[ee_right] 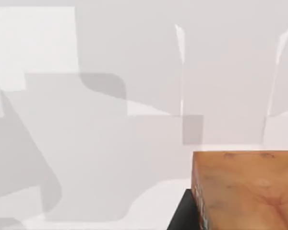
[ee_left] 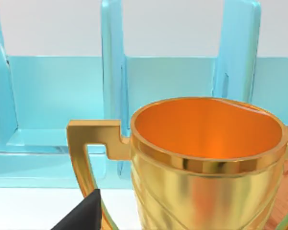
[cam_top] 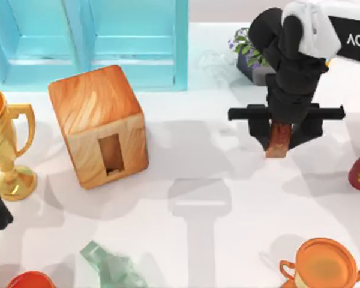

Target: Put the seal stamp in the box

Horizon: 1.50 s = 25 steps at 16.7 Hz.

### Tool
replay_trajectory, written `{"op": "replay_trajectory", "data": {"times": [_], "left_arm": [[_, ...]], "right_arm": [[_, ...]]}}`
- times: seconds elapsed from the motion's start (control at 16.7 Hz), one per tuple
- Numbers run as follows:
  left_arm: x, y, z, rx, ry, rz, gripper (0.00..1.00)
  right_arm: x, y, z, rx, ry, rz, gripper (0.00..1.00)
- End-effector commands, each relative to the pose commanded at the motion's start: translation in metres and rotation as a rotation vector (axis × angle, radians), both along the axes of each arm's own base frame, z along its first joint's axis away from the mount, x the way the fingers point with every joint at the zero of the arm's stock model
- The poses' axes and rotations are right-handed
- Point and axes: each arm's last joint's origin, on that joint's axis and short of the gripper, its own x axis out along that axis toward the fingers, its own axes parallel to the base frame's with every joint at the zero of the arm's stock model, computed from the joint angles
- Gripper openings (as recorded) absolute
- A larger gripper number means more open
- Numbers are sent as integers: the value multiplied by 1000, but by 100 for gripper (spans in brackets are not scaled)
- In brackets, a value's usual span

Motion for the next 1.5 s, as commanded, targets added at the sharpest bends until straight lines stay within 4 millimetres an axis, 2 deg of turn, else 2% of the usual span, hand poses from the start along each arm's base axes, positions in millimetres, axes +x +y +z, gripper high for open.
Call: {"op": "replay_trajectory", "data": {"times": [0.24,0.36,0.72,0.84,1.02,1.14,1.2,1.32,1.5], "left_arm": [[0,0,0,0,0,0,100],[0,0,0,0,0,0,100],[0,0,0,0,0,0,100],[0,0,0,0,0,0,100],[0,0,0,0,0,0,100],[0,0,0,0,0,0,100],[0,0,0,0,0,0,100],[0,0,0,0,0,0,100],[0,0,0,0,0,0,100]], "right_arm": [[-2,-1,47,-5,10,-1,0],[-3,-2,64,-4,6,-1,0],[-4,-3,68,-3,4,-1,0],[-1,-16,86,8,-48,-4,0],[-2,-64,139,20,-190,-25,0],[-9,-111,167,-4,-258,-30,0],[-14,-137,175,-26,-268,-26,0],[-25,-190,176,-72,-238,-14,0],[-45,-261,155,-88,-128,2,0]]}}
